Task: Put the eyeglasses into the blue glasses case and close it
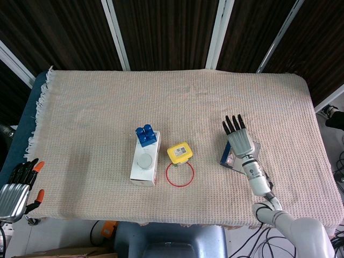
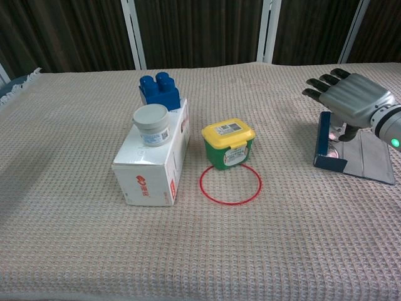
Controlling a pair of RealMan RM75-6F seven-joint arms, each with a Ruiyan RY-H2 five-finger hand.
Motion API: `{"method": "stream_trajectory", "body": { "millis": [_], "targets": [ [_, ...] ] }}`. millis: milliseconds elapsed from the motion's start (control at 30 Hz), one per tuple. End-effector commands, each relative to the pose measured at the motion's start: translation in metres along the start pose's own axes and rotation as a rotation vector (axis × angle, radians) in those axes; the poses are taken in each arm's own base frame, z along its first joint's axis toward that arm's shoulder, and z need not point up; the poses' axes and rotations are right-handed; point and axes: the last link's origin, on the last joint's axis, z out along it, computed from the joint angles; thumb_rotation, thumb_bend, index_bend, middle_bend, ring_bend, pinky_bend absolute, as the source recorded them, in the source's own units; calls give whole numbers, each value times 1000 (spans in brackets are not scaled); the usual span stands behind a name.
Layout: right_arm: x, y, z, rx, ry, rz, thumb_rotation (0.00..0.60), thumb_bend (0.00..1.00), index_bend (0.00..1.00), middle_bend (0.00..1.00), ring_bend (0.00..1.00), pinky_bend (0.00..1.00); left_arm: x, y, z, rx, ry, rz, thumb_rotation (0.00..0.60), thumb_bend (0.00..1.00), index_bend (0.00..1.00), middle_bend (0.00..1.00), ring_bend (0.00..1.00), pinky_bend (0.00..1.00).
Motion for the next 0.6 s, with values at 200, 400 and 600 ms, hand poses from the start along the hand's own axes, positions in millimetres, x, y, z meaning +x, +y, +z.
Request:
{"method": "stream_trajectory", "body": {
  "millis": [200,400,600],
  "targets": [
    [3,-1,-1,-6,17,19,600,252,211,20,0,0,1,0,-1,-1,3,-2,600,444,0,0,0,34],
    [1,17,-28,11,63,36,600,252,211,20,0,0,1,0,-2,-4,7,0,600,444,0,0,0,34],
    [-7,41,-64,92,97,89,600,252,308,17,0,0,0,3,-3,-11,7,8,600,445,0,0,0,34]
  ]
}}
